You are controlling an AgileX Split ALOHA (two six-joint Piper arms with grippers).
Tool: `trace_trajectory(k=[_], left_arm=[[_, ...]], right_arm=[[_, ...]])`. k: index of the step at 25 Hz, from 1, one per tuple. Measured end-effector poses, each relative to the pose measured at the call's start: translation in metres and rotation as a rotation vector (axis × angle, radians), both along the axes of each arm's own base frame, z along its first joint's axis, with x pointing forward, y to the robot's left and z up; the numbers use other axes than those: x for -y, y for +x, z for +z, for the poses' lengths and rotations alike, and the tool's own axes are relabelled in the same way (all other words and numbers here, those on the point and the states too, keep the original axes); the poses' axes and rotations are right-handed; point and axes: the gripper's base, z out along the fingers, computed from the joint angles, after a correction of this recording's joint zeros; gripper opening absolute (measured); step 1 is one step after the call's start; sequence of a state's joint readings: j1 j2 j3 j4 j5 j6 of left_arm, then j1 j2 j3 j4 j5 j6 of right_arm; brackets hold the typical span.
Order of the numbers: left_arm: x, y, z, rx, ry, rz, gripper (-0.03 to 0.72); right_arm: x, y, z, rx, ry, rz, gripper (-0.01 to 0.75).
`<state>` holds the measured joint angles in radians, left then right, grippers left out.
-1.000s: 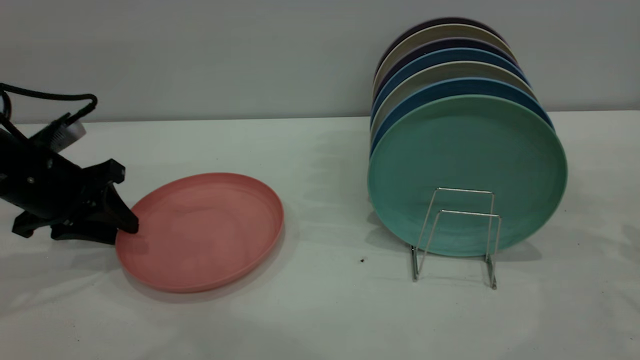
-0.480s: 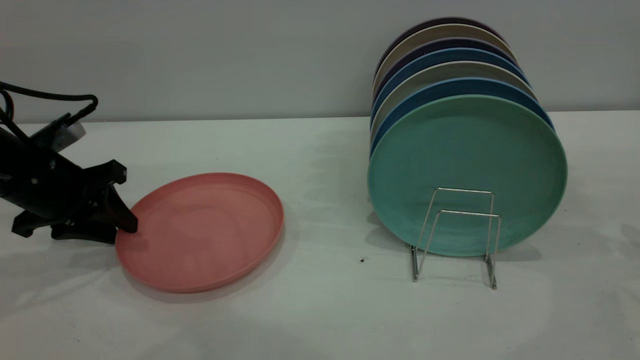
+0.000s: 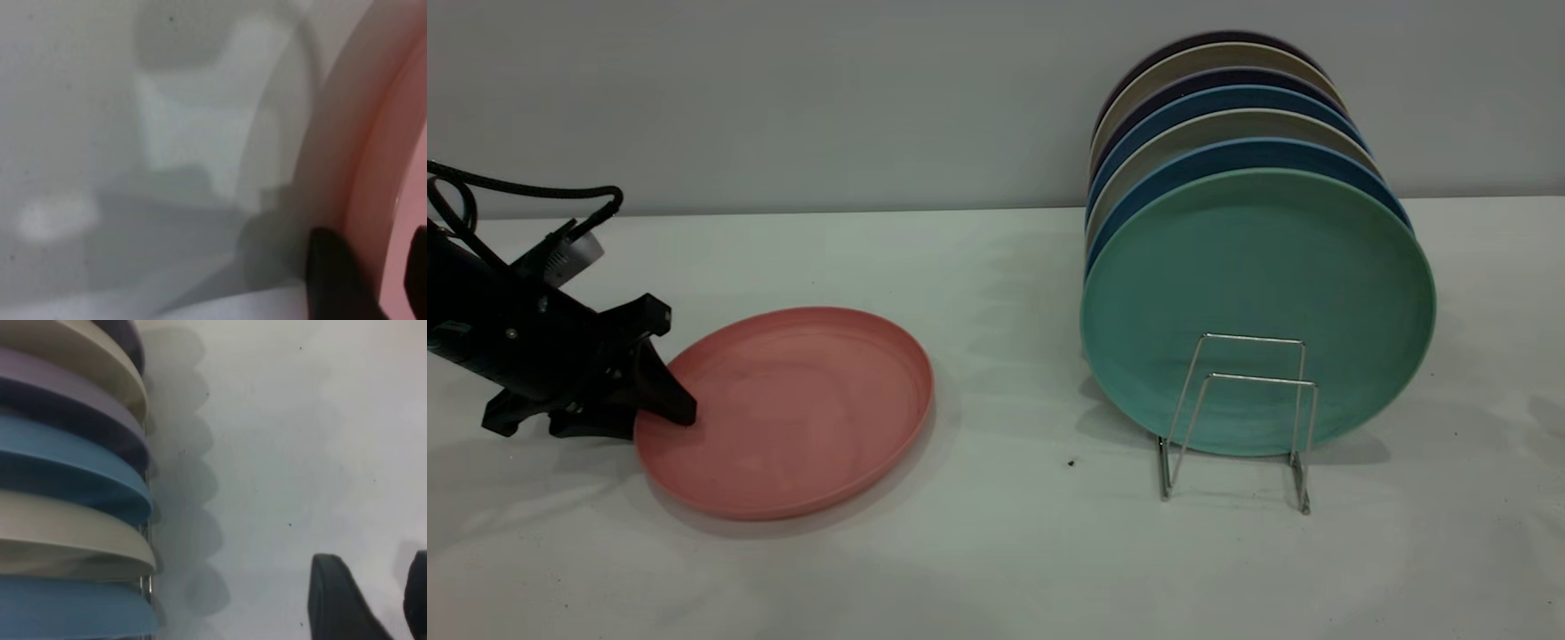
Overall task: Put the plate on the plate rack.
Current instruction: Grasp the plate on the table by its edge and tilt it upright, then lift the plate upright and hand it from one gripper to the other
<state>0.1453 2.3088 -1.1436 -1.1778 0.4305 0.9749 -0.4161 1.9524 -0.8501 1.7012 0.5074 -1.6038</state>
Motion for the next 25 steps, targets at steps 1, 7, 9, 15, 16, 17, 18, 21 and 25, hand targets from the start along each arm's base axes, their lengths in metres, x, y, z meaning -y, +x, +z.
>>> trace_trajectory(k=[1,7,9,15,16,17,18,21,25], left_arm=[[0.000,0.000,0.000,0.000,0.000,0.000,0.248],[0.000,-0.001,-0.001,-0.003,0.003,-0.017,0.024],[0.001,-0.002,0.000,-0.006,-0.006,-0.025,0.019],[0.004,0.001,0.021,0.050,-0.028,-0.091,0.018],[0.005,0.001,0.027,0.064,-0.034,-0.100,0.018],[0.006,0.002,0.035,0.081,-0.040,-0.111,0.018],[0.007,0.003,0.042,0.097,-0.044,-0.119,0.018],[0.010,0.003,0.062,0.141,-0.062,-0.153,0.018],[0.020,-0.010,0.076,0.170,-0.061,-0.202,0.018]], right_arm=[[0.000,0.000,0.000,0.001,-0.001,0.002,0.272],[-0.001,0.000,0.001,0.008,0.002,0.006,0.272],[-0.002,0.001,0.001,0.018,0.010,0.021,0.272],[-0.005,0.001,0.027,0.098,-0.014,0.067,0.236],[-0.006,0.000,0.035,0.115,-0.021,0.080,0.235],[-0.007,-0.001,0.041,0.124,-0.022,0.091,0.235],[-0.009,-0.003,0.048,0.130,-0.024,0.100,0.235],[-0.012,-0.007,0.060,0.132,-0.012,0.114,0.235],[-0.020,-0.024,0.064,0.107,0.024,0.107,0.237]])
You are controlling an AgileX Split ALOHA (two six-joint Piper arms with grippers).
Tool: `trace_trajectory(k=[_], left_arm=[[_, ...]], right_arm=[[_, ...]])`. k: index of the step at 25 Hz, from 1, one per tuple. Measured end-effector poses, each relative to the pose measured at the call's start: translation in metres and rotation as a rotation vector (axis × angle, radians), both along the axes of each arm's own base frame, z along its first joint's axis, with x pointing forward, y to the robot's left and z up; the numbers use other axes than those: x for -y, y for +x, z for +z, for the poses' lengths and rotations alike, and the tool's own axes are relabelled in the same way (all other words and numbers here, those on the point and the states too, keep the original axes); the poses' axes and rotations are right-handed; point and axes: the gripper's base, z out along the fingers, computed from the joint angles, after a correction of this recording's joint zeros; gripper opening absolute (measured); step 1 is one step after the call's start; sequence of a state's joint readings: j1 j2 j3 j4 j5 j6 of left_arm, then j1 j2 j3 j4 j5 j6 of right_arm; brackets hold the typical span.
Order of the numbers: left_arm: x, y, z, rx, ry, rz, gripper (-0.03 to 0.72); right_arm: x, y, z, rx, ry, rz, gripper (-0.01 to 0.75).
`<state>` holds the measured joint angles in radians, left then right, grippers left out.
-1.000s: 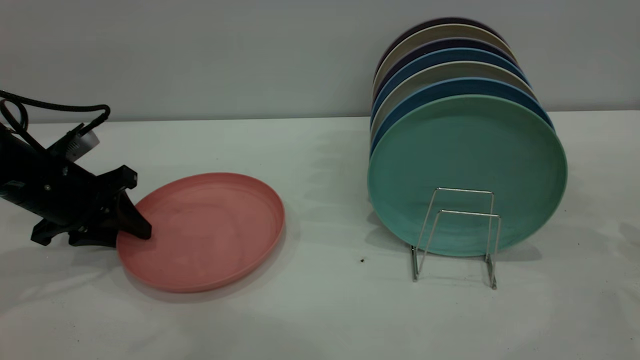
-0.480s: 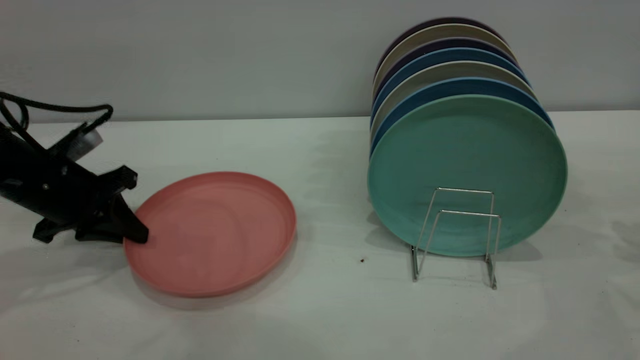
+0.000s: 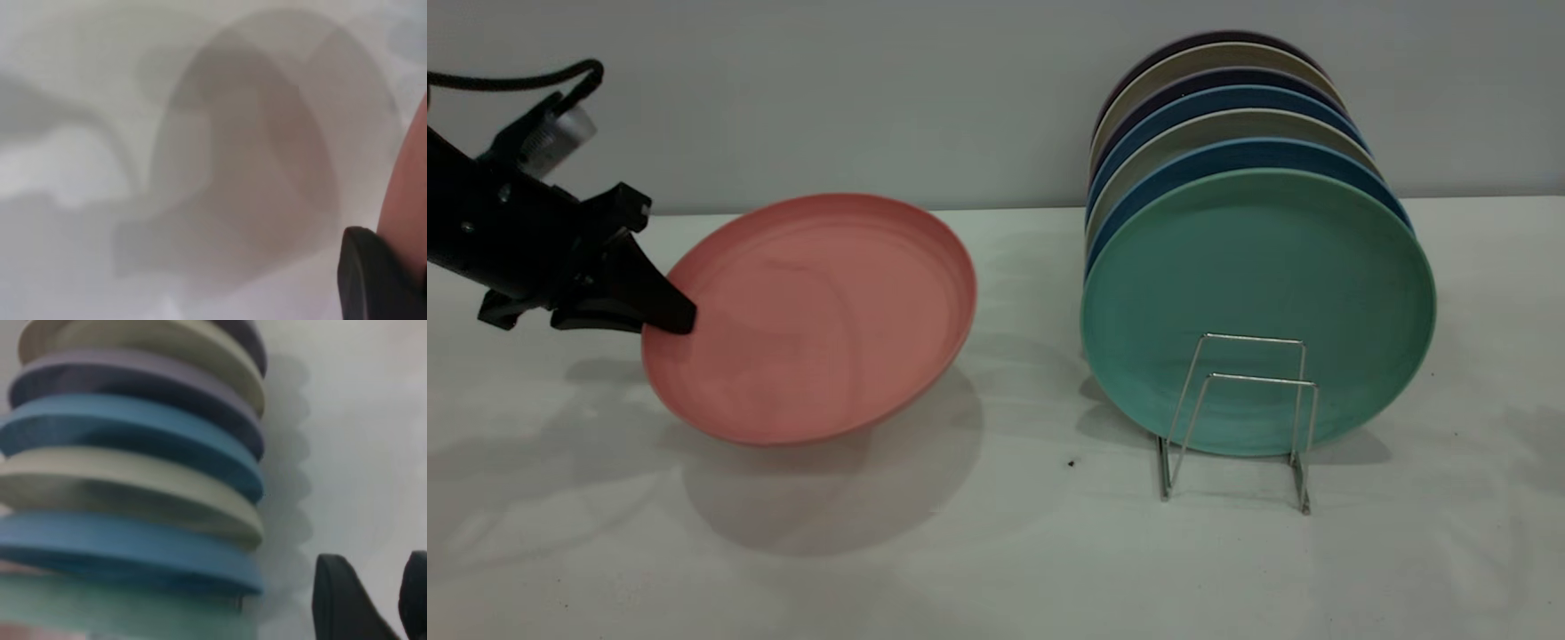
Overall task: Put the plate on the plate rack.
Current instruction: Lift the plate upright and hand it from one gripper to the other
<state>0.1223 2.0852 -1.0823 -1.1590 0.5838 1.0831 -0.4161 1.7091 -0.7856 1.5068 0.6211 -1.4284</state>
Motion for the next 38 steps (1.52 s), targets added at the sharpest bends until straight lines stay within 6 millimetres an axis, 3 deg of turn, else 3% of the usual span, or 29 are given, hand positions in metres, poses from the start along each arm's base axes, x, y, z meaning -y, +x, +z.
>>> trace_trajectory(k=[11,18,25,29,34,38], left_arm=[[0.027,-0.041,0.027,0.101,-0.104,0.002,0.018],[0.086,-0.061,0.023,0.086,-0.101,-0.161,0.018],[0.126,-0.071,0.024,0.114,-0.118,-0.234,0.018],[0.140,-0.076,0.025,0.127,-0.115,-0.260,0.018],[0.141,-0.076,0.025,0.131,-0.113,-0.257,0.018],[0.144,-0.077,0.025,0.130,-0.116,-0.259,0.018]], right_arm=[[-0.038,-0.057,0.001,0.009,0.195,-0.009,0.237],[-0.094,-0.077,-0.010,-0.039,0.238,0.235,0.237],[-0.127,-0.090,-0.019,-0.060,0.200,0.354,0.239],[-0.135,-0.092,-0.019,-0.046,0.190,0.397,0.280],[-0.136,-0.092,-0.019,-0.043,0.190,0.397,0.406],[-0.137,-0.092,-0.018,-0.039,0.198,0.403,0.445]])
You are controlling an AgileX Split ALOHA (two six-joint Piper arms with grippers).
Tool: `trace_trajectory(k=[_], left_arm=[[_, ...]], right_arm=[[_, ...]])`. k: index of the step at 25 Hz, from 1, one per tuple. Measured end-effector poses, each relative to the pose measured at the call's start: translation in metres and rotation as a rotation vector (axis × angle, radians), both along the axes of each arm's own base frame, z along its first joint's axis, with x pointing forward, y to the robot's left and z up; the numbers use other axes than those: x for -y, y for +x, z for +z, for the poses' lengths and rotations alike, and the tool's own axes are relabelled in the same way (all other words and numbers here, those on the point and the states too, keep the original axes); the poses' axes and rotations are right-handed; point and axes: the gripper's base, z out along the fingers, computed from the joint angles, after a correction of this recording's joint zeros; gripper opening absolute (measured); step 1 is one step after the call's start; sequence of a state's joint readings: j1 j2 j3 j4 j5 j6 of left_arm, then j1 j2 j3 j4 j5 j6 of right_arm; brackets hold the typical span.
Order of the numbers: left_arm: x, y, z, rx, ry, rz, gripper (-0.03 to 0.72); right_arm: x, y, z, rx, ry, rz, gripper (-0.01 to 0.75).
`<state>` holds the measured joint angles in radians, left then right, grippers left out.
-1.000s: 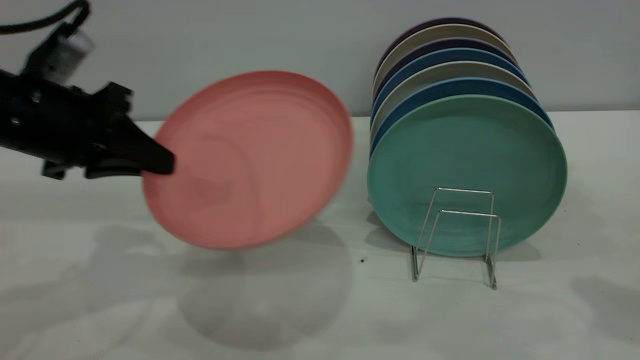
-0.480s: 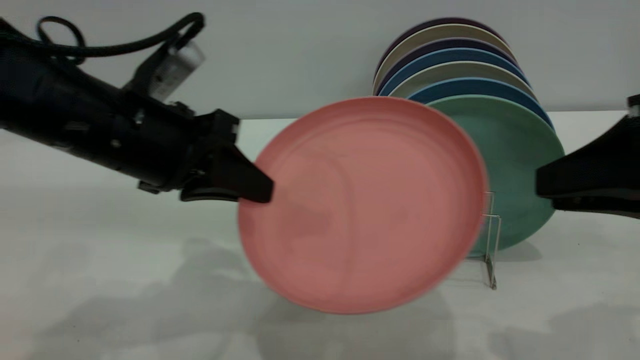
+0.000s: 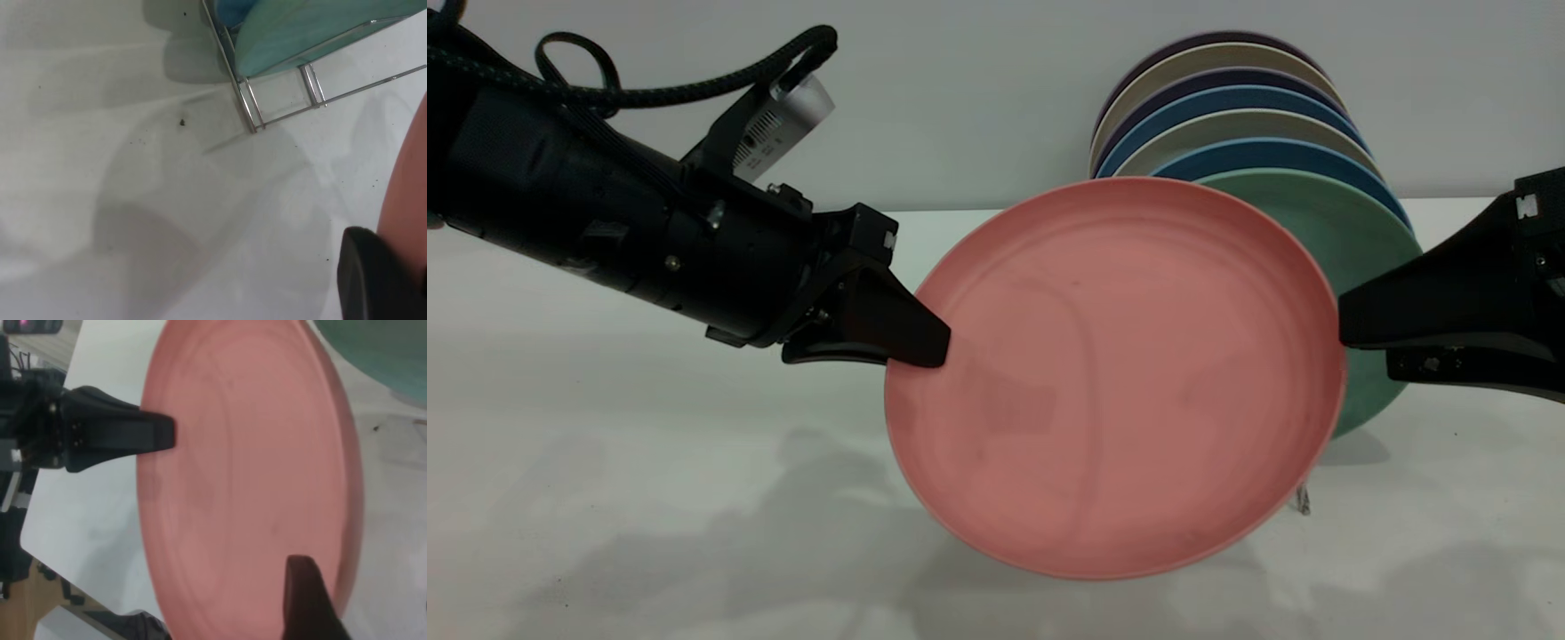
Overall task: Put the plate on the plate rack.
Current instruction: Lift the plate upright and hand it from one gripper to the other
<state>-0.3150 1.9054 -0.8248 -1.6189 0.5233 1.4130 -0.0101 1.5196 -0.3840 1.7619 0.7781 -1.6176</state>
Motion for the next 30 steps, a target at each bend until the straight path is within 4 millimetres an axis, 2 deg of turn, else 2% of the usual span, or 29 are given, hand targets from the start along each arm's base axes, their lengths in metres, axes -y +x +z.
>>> trace_trajectory(k=[12,15,22,30], left_arm=[[0.029,-0.012,0.003,0.030,-0.038,-0.049,0.018],[0.032,-0.013,0.004,0.037,-0.041,-0.057,0.018],[0.033,-0.014,0.004,0.039,-0.052,-0.069,0.020],[0.033,-0.014,0.005,0.044,-0.059,-0.080,0.024]], right_arm=[[-0.001,0.000,0.001,0.005,0.020,0.011,0.442],[-0.004,-0.001,0.002,0.006,0.027,0.025,0.421],[-0.028,-0.010,-0.002,-0.002,-0.029,0.123,0.284],[-0.028,-0.008,-0.007,-0.007,-0.117,0.095,0.136]])
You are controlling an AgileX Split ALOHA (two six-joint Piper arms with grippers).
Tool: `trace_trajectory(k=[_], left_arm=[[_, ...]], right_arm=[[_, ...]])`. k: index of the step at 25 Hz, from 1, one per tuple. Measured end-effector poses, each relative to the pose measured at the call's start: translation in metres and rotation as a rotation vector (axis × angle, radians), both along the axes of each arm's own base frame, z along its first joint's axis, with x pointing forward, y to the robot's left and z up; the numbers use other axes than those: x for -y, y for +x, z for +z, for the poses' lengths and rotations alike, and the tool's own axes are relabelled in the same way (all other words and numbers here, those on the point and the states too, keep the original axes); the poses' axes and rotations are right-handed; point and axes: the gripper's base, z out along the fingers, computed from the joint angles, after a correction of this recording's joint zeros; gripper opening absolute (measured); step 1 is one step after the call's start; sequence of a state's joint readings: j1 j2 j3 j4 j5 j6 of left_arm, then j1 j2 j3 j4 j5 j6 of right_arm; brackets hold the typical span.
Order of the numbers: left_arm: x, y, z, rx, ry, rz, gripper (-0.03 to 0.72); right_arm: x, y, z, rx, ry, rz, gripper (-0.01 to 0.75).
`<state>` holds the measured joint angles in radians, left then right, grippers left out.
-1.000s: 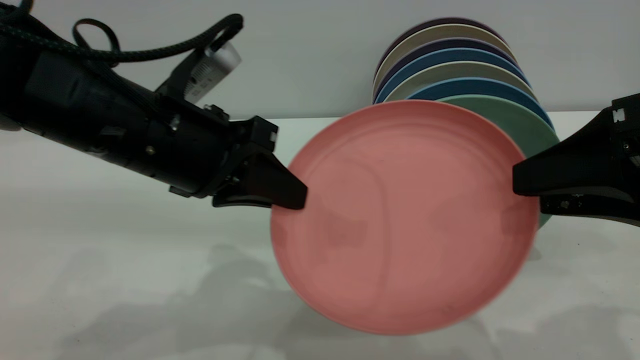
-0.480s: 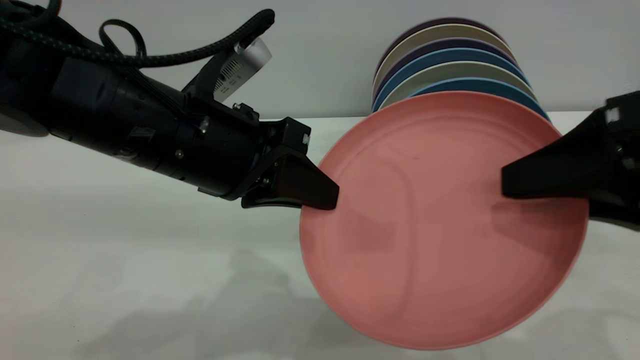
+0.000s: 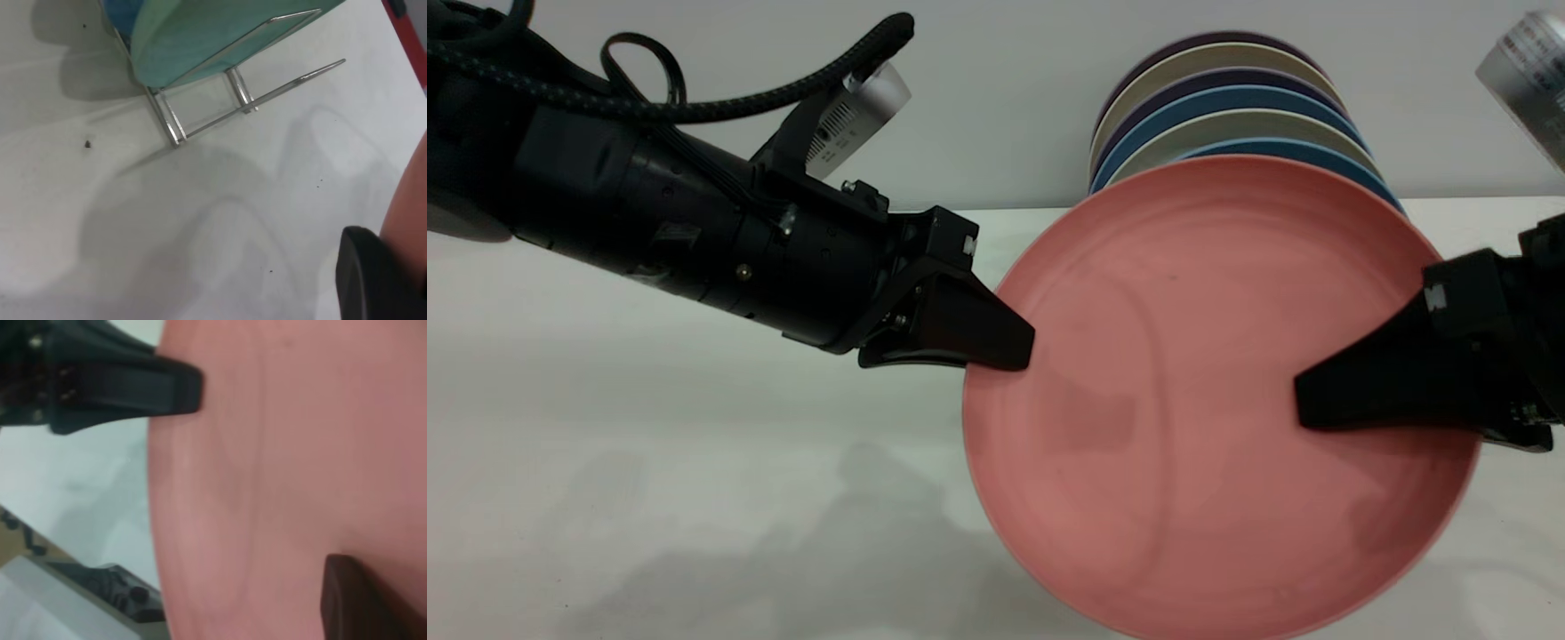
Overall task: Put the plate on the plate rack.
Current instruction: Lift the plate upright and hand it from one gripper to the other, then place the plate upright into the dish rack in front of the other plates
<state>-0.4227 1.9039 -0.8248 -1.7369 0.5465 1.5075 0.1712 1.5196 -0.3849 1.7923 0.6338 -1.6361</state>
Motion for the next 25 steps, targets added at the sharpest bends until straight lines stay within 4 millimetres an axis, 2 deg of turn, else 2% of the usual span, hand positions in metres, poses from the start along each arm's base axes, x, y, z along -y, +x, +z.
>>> trace_trajectory(k=[4,7,9,11,14,16,19,25], left_arm=[[0.000,0.000,0.001,0.001,-0.002,-0.003,0.048],[0.001,-0.001,0.001,-0.003,-0.011,-0.008,0.116],[0.001,-0.001,0.002,-0.006,-0.018,-0.011,0.197],[0.001,-0.001,0.002,-0.010,-0.029,-0.014,0.310],[-0.004,0.001,0.004,-0.023,-0.060,-0.006,0.431],[-0.011,0.005,0.007,-0.037,-0.092,0.008,0.482],[-0.028,0.013,0.015,-0.037,-0.148,0.040,0.519],[-0.067,0.028,0.034,0.009,-0.218,0.132,0.525]], right_arm=[[0.001,0.000,-0.001,0.020,-0.024,0.012,0.136],[0.002,0.003,0.000,0.050,-0.055,0.029,0.132],[0.002,0.005,0.001,0.079,-0.081,0.047,0.131],[0.001,0.009,0.003,0.114,-0.107,0.066,0.131],[0.001,0.018,0.009,0.168,-0.145,0.096,0.131],[0.001,0.025,0.013,0.205,-0.180,0.115,0.130],[0.004,0.034,0.018,0.252,-0.259,0.140,0.130],[0.005,0.052,0.033,0.373,-0.398,0.243,0.129]])
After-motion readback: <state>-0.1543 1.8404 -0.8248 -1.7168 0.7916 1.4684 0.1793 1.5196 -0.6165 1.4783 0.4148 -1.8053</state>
